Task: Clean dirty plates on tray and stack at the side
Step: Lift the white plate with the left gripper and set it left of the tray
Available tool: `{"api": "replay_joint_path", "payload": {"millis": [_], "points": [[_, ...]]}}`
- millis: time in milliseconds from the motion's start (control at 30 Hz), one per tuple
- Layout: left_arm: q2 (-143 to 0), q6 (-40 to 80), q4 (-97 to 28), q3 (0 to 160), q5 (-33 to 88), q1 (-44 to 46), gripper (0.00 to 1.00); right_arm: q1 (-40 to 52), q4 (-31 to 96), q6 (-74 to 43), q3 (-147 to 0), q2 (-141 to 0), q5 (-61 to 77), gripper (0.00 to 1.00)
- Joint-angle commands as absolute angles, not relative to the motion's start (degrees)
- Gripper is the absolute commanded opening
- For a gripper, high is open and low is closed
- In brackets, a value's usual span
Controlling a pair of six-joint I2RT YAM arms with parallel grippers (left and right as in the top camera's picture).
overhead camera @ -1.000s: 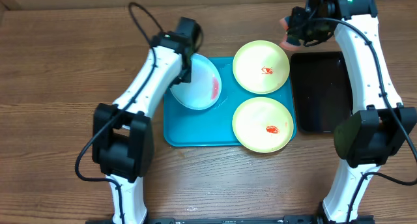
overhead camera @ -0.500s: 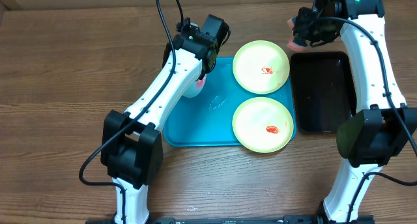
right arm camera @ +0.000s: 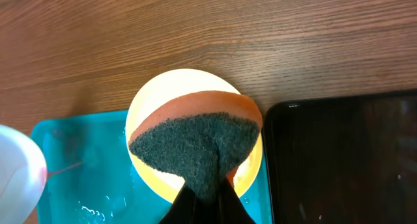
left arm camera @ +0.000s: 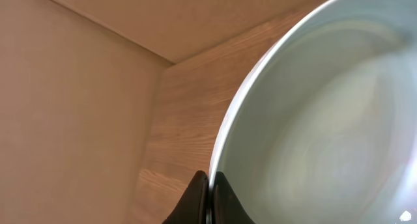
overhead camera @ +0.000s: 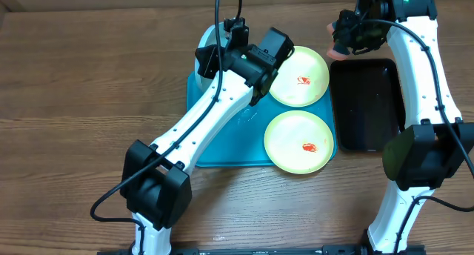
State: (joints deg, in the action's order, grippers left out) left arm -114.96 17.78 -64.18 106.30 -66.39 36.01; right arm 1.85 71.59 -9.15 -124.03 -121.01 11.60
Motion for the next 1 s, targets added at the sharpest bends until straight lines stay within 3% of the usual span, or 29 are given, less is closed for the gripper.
{"api": "replay_joint_path", "payload": {"millis": [0,467,633,700,867,967], "points": [[-113.0,18.5,-66.0,107.8,-69.6,37.1,0.04,1.3,71.4,-8.9,-125.0,-119.9,11.4,0.04],[-113.0,24.1,-69.1,107.8,-67.4,38.5,0.04,1.3,71.9,-8.9,-125.0,-119.9,11.4,0.04],[-113.0,24.8,-69.3,107.8,-40.1,30.5,0.04,1.3,71.9,-8.9,-125.0,-119.9,11.4,0.04],[-113.0,24.4,-70.2,107.8,-26.6,22.8,0.04,1.3,71.8,-8.9,-125.0,-119.9,11.4,0.04],[-113.0,22.0,-70.2,107.8,-6.7,7.1,0.04,1.3,71.7,-8.9,-125.0,-119.9,11.4,0.04],[-113.0,21.0,-70.4,107.7,-1.3,-1.1,0.04,1.3,71.7,-8.9,-125.0,-119.9,11.4,0.04]]}}
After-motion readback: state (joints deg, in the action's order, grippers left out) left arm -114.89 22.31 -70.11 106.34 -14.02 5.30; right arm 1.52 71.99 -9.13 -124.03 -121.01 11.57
